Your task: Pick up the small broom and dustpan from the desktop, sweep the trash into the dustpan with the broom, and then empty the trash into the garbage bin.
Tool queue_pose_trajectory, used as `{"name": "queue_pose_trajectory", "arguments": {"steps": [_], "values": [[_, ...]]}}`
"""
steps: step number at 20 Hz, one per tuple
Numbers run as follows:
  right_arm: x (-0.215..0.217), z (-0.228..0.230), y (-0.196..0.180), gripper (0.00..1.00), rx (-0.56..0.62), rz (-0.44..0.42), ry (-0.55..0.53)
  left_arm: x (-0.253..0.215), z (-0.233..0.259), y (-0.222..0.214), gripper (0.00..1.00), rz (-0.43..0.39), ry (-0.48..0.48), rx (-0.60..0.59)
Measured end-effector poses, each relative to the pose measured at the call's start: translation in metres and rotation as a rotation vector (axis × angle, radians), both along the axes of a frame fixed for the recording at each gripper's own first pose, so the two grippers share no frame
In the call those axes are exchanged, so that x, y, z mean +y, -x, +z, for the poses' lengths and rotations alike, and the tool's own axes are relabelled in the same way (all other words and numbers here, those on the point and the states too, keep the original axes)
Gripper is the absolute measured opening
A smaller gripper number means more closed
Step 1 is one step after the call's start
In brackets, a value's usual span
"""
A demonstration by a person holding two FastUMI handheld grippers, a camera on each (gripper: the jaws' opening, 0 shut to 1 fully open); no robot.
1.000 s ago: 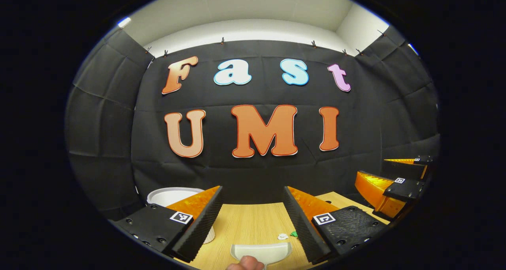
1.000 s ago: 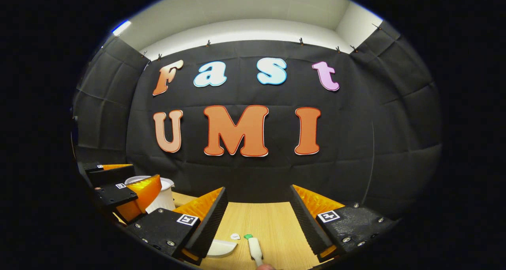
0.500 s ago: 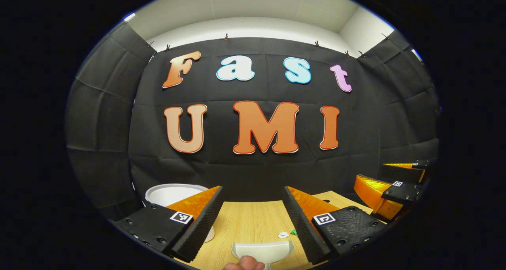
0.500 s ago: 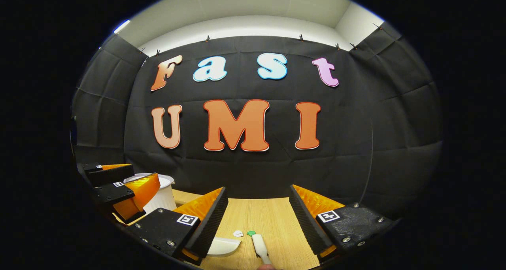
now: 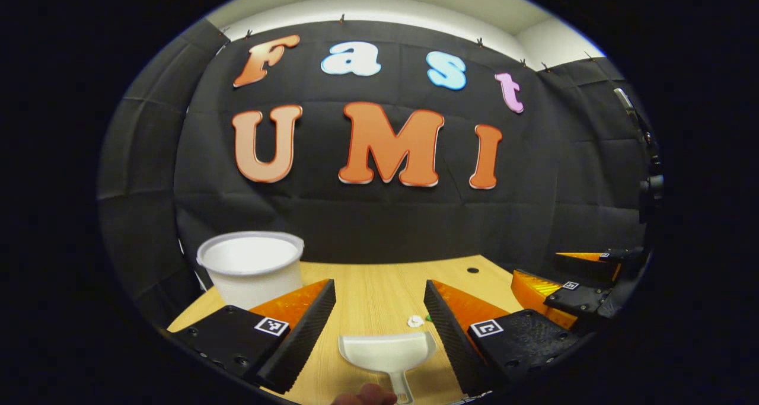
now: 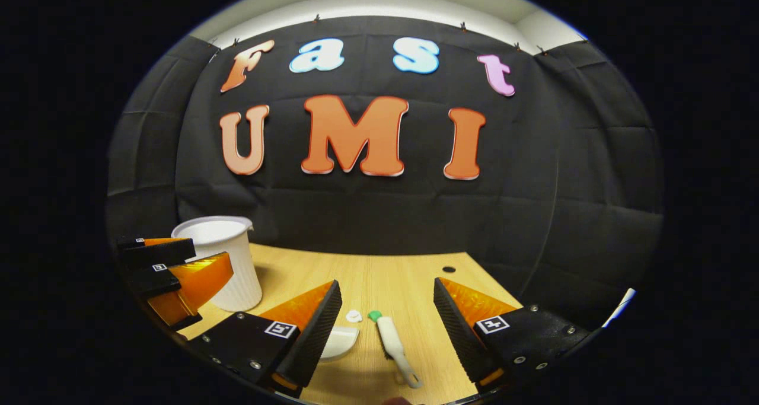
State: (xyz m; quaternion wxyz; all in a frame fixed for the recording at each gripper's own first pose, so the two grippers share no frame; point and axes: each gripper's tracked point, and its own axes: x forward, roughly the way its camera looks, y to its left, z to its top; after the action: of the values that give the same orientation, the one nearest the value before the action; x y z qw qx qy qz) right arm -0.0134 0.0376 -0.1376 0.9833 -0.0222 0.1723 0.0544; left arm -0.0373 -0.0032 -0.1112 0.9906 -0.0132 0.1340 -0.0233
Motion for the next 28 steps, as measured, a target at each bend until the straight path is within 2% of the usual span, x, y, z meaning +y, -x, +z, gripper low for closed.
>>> {"name": "queue_pose_trajectory", "arguments": {"steps": [3, 7, 9, 12, 15, 18, 21, 26, 28], "values": [[-0.003, -0.049, -0.007, 0.94, 0.138, 0.031, -0.009, -0.001, -0.038, -0.012, 0.95, 0.035, 0.008, 0.116], [-0.015, -0.118, -0.019, 0.94, 0.355, 0.062, 0.008, 0.001, -0.100, -0.025, 0.95, 0.128, 0.038, 0.356], [-0.024, -0.148, -0.016, 0.94, 0.452, 0.069, -0.002, -0.004, -0.131, -0.025, 0.95, 0.170, 0.064, 0.513], [-0.036, -0.190, -0.017, 0.95, 0.575, 0.066, 0.017, -0.014, -0.176, -0.005, 0.98, 0.187, 0.082, 0.752], [-0.037, -0.219, -0.011, 0.94, 0.679, 0.097, 0.064, -0.020, -0.187, 0.023, 0.98, 0.140, 0.089, 0.948], [-0.032, -0.244, -0.010, 0.94, 0.774, 0.097, 0.089, -0.020, -0.189, 0.027, 0.98, 0.100, 0.085, 1.070], [-0.030, -0.268, -0.007, 0.95, 0.869, 0.073, 0.121, -0.019, -0.188, 0.024, 0.98, 0.083, 0.128, 1.206], [-0.022, -0.284, -0.014, 0.95, 0.942, 0.042, 0.135, -0.019, -0.198, 0.019, 0.98, 0.060, 0.123, 1.292], [-0.023, -0.288, -0.015, 0.89, 0.964, 0.036, 0.159, -0.019, -0.198, 0.021, 0.95, 0.046, 0.113, 1.317]]}}
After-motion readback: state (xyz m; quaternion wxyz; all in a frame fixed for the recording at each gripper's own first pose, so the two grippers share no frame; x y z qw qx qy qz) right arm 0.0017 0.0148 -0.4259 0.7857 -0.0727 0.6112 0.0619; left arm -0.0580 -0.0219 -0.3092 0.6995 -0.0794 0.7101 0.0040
